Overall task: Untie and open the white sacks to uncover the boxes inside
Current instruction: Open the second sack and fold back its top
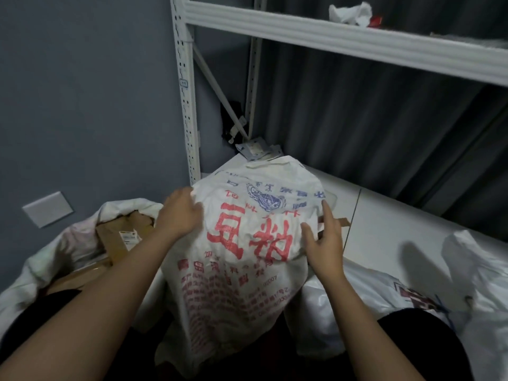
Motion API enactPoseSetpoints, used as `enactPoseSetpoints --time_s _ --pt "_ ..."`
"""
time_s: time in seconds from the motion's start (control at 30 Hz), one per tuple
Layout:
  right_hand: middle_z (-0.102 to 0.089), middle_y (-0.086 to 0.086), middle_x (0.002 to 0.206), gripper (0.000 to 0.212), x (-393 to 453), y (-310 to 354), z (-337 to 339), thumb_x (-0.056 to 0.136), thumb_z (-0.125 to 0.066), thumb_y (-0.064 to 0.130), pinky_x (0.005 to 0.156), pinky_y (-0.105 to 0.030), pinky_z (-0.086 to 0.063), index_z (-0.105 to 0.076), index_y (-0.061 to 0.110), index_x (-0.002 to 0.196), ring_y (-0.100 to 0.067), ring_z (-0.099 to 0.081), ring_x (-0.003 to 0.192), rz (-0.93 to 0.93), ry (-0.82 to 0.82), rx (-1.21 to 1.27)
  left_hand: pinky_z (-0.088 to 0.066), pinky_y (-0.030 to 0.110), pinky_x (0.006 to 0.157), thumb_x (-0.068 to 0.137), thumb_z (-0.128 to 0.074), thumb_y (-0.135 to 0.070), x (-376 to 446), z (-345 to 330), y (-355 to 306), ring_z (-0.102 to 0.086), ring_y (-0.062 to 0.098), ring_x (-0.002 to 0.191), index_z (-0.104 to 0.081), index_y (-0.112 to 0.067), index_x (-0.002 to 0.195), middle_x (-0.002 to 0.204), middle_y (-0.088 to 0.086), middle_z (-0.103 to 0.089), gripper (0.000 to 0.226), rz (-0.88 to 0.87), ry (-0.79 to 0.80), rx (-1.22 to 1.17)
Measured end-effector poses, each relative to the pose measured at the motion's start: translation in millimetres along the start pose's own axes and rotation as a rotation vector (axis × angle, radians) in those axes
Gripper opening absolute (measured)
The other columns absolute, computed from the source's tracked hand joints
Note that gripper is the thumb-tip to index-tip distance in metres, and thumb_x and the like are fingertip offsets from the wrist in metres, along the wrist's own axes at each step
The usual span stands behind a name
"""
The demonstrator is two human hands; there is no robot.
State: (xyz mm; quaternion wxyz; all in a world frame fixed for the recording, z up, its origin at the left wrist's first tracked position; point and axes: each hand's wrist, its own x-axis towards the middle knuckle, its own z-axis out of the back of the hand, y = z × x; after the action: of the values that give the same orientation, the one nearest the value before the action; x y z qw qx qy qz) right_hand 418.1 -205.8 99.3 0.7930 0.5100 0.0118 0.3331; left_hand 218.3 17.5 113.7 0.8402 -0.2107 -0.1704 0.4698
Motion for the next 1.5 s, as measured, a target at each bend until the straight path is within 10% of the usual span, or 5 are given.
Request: enactPoseSetpoints --time_s 0.17,0.43,0.8,1.27,1.5 --pt "-0.050 -0.007 0.117 0.036 -18.0 -7.8 4.5 0.096 -0.049 0.016 0.079 -0.023 -0.040 -0.056 0.017 0.131 -0.021 -0.056 0.100 0.082 0.215 -0.304 0.003 0.041 0.118 0.098 -0.033 -0.053 -3.4 -13.9 -46.1 0.008 0.019 0.147 -0.008 -0.035 0.151 0.160 -0.002 0.007 0.061 -0.477 0.340 0.301" --pt "-0.052 -0.011 0.114 0.031 -44.8 -47.2 8.3 0.092 -0.048 0.025 0.091 -0.032 -0.043 -0.069 0.024 0.115 -0.030 -0.046 0.113 -0.002 0.586 -0.694 0.006 0.057 0.114 0.097 -0.021 -0.058 -58.9 -92.1 -3.0 0.007 0.026 0.147 -0.004 -0.035 0.151 0.160 0.003 0.006 0.061 -0.346 0.659 0.721" --pt "-0.055 -0.014 0.119 0.026 42.4 -44.0 -29.0 0.091 -0.052 0.014 0.093 -0.032 -0.041 -0.069 0.013 0.111 -0.030 -0.050 0.113 -0.016 0.326 -0.350 -0.041 0.033 0.089 0.100 -0.035 -0.039 -12.2 -69.4 -47.4 -0.051 0.022 0.106 -0.058 -0.019 0.122 0.122 0.004 -0.055 0.038 -0.622 0.222 0.486" --pt "-0.016 -0.010 0.159 0.065 203.0 -115.8 -75.1 0.100 -0.038 0.030 0.118 -0.045 -0.008 -0.005 0.014 0.154 -0.027 -0.012 0.147 -0.093 0.401 -0.531 -0.023 0.039 0.110 0.097 -0.041 -0.033 128.6 -111.0 -128.4 -0.039 0.026 0.128 -0.048 -0.015 0.133 0.137 0.007 -0.047 0.041 -0.617 0.184 0.547" --pt "-0.064 -0.007 0.113 0.031 202.2 -106.0 -80.0 0.100 -0.043 0.026 0.089 -0.034 -0.038 -0.059 0.017 0.125 -0.028 -0.053 0.106 0.271 0.317 -0.452 -0.010 0.040 0.117 0.099 -0.041 -0.034 138.9 -111.6 -148.2 -0.014 0.024 0.144 -0.016 -0.012 0.150 0.157 0.008 -0.017 0.061 -0.553 0.181 0.521"
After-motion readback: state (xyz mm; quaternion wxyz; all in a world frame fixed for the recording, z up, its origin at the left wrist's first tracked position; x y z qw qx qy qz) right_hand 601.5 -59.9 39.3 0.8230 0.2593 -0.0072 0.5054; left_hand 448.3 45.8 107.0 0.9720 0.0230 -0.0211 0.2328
